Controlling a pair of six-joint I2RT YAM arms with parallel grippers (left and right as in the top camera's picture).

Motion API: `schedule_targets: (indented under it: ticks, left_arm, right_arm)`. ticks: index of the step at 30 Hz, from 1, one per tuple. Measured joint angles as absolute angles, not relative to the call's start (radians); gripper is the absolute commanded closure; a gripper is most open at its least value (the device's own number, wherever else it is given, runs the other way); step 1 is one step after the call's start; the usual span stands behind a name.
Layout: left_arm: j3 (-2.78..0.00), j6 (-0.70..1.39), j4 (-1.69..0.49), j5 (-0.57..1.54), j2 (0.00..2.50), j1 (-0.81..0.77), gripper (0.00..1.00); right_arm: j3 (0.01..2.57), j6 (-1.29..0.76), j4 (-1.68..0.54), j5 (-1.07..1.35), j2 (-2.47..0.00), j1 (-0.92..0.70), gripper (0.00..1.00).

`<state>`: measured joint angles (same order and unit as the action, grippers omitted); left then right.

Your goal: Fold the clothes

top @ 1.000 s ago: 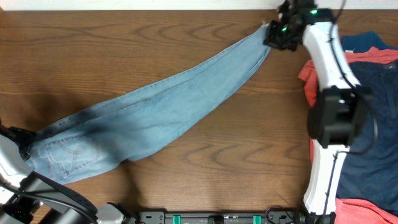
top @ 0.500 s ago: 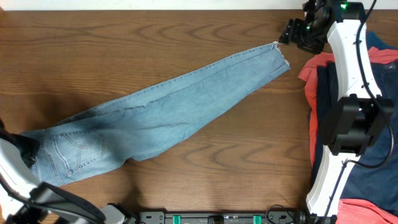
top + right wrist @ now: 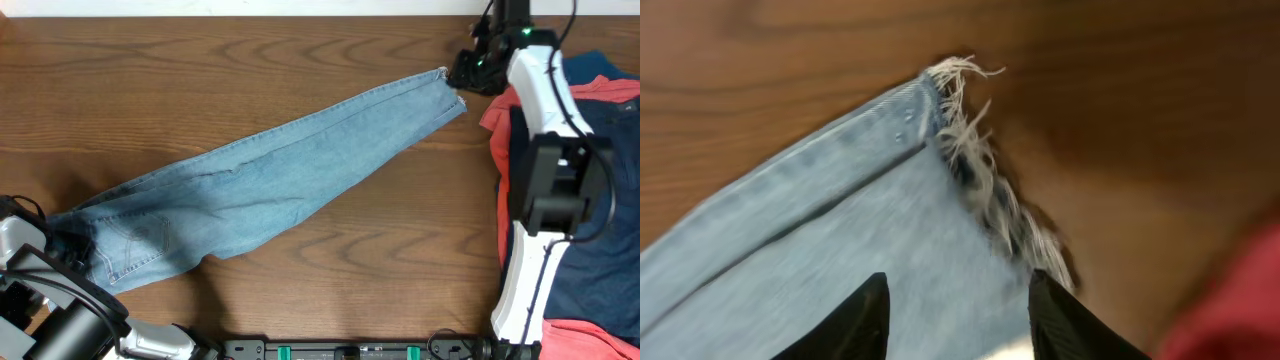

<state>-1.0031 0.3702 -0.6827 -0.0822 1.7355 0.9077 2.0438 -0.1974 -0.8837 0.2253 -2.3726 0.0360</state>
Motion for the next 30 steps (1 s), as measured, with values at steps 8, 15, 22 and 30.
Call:
schedule_targets:
  ticks: [8, 15, 22, 30]
  left_arm:
    - [-1.003, 0.37, -0.68, -0.082, 1.736, 0.908, 0.7]
    - [-1.003, 0.37, -0.68, -0.083, 1.736, 0.908, 0.7]
    - [-1.003, 0.37, -0.68, -0.082, 1.736, 0.908, 0.7]
    - [-1.003, 0.37, -0.679, -0.082, 1.736, 0.908, 0.69]
  right_arm:
    - [2.034, -0.181, -0.801, 0.305, -2.457, 0.037, 0.92]
    - [2.046, -0.182, -0.805, 0.395, -2.461, 0.041, 0.99]
    - [2.101, -0.27, -0.818, 0.54, -2.414, 0.045, 0.99]
    - [2.121, -0.385, -0.658, 0.73, -2.342, 0.023, 0.99]
